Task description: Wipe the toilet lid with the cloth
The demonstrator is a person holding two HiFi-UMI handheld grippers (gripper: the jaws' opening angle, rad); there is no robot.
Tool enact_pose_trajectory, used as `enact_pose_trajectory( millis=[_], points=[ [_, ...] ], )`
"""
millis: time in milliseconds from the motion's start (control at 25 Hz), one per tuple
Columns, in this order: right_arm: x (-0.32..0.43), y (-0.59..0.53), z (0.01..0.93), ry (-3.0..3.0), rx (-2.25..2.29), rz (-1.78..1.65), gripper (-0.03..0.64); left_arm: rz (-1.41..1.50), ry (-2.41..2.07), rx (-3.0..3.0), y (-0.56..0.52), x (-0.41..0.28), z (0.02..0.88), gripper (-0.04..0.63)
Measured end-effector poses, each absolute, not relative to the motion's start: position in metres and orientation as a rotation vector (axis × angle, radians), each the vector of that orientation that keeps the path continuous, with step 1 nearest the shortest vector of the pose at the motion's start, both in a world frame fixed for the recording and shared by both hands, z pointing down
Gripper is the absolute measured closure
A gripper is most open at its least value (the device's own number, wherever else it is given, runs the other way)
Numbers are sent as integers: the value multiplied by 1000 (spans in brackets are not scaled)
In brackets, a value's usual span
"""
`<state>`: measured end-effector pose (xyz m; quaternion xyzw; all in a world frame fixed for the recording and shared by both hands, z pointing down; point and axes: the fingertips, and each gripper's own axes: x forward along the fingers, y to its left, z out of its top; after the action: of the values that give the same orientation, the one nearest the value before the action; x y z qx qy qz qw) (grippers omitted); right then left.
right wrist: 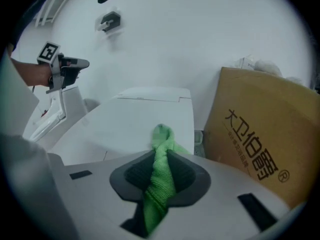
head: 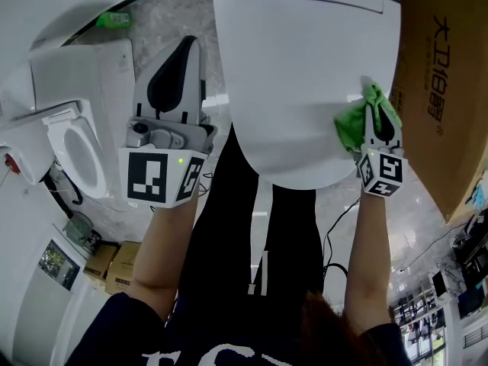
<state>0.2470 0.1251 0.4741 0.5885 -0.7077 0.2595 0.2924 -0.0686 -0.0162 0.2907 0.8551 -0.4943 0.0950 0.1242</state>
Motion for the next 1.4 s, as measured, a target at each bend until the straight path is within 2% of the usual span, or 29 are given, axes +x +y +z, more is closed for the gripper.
enact_pose_trajectory(
  millis=[280, 600, 1400],
  points=[
    [257, 154, 476, -1765, 1746, 861, 537, 272, -1454, 2486, -16, -75, 289, 574],
    [229, 168, 476, -1744, 1784, 891, 537, 267, -1470, 2475, -12, -87, 289, 574],
    [53, 163, 471, -2077, 1354, 839, 537, 236, -1570, 2436, 6, -130, 277, 574]
  ],
)
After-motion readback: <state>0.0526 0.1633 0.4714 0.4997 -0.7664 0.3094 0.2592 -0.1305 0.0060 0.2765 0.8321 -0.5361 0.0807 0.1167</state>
